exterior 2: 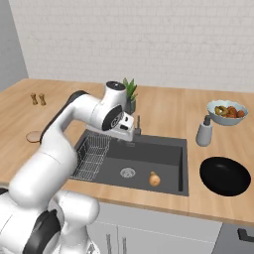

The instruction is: Pick the squash from the sink and place it in the bowl. Then pick the bowl and place it in the microwave. Then close the microwave door and press the start button.

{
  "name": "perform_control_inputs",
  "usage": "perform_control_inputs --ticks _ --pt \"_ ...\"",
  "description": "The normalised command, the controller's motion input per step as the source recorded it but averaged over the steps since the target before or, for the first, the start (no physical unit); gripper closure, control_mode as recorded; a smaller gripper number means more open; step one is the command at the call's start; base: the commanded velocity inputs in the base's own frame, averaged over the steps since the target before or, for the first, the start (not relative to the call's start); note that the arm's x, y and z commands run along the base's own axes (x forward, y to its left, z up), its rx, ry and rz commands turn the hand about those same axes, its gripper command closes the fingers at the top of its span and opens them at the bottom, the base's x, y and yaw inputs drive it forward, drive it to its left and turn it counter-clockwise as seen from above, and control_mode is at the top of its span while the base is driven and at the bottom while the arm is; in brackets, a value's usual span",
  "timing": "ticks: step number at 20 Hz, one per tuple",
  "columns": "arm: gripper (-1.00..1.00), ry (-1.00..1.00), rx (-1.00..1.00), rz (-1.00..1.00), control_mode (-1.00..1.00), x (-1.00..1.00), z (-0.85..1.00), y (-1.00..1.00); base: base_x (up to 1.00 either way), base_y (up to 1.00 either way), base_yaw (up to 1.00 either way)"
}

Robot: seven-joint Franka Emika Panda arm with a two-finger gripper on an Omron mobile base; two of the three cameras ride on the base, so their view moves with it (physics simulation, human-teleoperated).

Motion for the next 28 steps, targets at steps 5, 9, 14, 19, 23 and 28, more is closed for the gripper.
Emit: perform_control_inputs --ticks 5,9,14,19,23,28 --pt "-1.00 0.00 -0.08 0.00 -1.00 -0.08 -0.63 -0.38 0.00 0.00 0.00" --pt "-1.00 0.02 -0.03 0.00 -1.00 -0.08 -0.50 -0.38 0.00 0.00 0.00" --pt "-1.00 0.05 -0.06 0.00 -1.00 0.00 -0.48 -0.40 0.00 0.00 0.00" --pt "-1.00 0.00 -0.02 0.00 -1.00 0.00 -0.67 -0.57 0.00 0.00 0.00" --pt "-1.00 0.02 0.00 0.00 -1.00 0.21 -0.38 -0.15 0.00 0.00 0.00" --pt "-1.00 0.02 0.00 0.00 -1.00 0.39 -0.37 -0.03 0.00 0.00 0.00"
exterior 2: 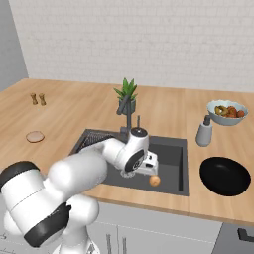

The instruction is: Pick the squash from the sink and place it in the bowl. Then pick the bowl and place it in the microwave. Then close the microwave door and press the start button.

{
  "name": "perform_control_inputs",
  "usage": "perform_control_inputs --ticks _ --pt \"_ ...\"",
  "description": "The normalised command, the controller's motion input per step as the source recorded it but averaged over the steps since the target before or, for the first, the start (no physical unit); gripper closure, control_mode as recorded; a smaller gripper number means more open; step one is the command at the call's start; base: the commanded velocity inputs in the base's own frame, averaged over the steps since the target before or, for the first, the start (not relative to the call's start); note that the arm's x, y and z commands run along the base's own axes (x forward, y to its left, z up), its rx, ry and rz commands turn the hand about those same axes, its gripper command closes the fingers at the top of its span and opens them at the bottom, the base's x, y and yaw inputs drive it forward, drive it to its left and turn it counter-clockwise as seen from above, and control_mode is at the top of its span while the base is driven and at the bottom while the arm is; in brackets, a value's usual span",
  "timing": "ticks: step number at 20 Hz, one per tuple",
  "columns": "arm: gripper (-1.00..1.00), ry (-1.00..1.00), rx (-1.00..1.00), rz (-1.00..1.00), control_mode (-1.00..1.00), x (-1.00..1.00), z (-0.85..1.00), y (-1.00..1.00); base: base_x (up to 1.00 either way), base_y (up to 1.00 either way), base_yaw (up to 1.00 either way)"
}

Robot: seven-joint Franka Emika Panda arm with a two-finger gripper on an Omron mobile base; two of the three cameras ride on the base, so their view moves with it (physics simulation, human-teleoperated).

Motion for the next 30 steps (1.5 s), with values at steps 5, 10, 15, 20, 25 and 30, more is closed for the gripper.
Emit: perform_control_inputs --ticks 5,10,15,20,25,30 --pt "-1.00 0.04 0.00 0.00 -1.00 0.33 -0.33 -0.28 0.00 0.00 0.00" --pt "-1.00 0.07 0.00 0.00 -1.00 0.38 -0.09 -0.37 0.00 0.00 0.00" --pt "-1.00 0.06 0.00 0.00 -1.00 0.35 -0.30 -0.19 0.00 0.00 0.00" --pt "-1.00 0.00 0.06 0.00 -1.00 0.46 -0.36 -0.12 0.00 0.00 0.00" --pt "-1.00 0.00 0.09 0.03 -1.00 0.38 -0.39 -0.08 0.00 0.00 0.00" --pt "-1.00 0.00 0.07 0.02 -1.00 0.64 -0.22 -0.17 0.00 0.00 0.00"
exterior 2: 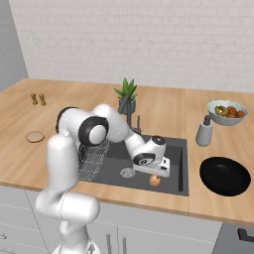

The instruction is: Pick the squash from the sink and place it in the bowl. Then pick the bowl and place it in the microwave. Then close the microwave door and press the start button.

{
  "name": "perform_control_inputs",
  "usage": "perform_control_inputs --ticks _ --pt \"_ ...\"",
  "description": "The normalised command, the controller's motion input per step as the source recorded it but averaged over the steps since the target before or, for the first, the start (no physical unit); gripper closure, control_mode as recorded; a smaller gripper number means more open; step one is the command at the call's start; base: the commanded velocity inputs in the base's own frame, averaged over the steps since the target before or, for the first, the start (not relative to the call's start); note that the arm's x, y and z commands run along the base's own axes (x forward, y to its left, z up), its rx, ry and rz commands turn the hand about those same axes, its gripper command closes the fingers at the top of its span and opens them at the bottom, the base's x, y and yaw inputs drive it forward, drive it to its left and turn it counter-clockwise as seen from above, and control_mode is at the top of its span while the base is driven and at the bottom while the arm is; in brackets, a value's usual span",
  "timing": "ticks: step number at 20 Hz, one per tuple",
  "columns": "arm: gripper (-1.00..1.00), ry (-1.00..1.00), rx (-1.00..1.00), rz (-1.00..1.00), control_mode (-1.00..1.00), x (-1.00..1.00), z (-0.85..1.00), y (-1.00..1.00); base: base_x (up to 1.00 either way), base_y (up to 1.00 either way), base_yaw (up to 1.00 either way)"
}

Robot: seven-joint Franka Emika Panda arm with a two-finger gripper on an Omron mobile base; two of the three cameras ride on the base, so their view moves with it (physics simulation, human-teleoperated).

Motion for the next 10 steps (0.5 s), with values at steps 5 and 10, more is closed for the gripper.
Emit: perform_control_inputs --ticks 5,10 --pt "-1.00 0.00 0.00 0.03 -1.00 0.54 -0.26 -0.16 0.00 0.00 0.00" --pt "-1.00 0.00 0.00 0.02 -1.00 0.44 -0.34 -0.14 0.00 0.00 0.00"
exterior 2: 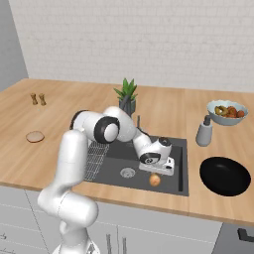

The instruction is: Pick the squash from the sink and place it in the bowl. Then pick the bowl and place it in the microwave. Then close the microwave door and press the start button.

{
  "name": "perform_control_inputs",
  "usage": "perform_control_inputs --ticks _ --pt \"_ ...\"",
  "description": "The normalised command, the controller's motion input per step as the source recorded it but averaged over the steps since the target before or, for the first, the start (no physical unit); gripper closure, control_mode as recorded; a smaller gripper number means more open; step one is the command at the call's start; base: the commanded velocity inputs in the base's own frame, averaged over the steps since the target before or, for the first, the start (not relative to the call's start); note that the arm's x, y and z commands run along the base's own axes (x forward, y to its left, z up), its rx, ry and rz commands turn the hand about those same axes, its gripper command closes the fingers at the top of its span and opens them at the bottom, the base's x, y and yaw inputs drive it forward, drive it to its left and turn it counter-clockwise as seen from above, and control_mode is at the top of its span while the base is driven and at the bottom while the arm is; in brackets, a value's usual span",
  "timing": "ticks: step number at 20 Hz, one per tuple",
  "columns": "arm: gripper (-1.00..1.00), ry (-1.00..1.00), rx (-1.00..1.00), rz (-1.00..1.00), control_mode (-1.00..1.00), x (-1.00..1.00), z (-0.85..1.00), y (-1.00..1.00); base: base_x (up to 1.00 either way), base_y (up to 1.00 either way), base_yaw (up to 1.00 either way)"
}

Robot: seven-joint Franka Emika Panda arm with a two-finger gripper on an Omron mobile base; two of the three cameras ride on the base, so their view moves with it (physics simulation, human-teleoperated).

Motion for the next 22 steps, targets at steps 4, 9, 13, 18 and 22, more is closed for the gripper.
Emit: perform_control_inputs --ticks 4,9,13,18,22 --pt "-1.00 -0.01 0.00 0.05 -1.00 -0.23 -0.49 -0.06 0.00 0.00 0.00" --pt "-1.00 0.00 0.00 0.03 -1.00 -0.46 -0.45 0.08 0.00 0.00 0.00" --pt "1.00 0.00 0.00 0.01 -1.00 -0.26 -0.26 0.32 0.00 0.00 0.00" --pt "1.00 0.00 -0.01 0.00 -1.00 -0.23 -0.15 0.27 0.00 0.00 0.00" --pt "1.00 -0.02 0.00 0.01 -1.00 -0.14 0.47 0.03 0.00 0.00 0.00"
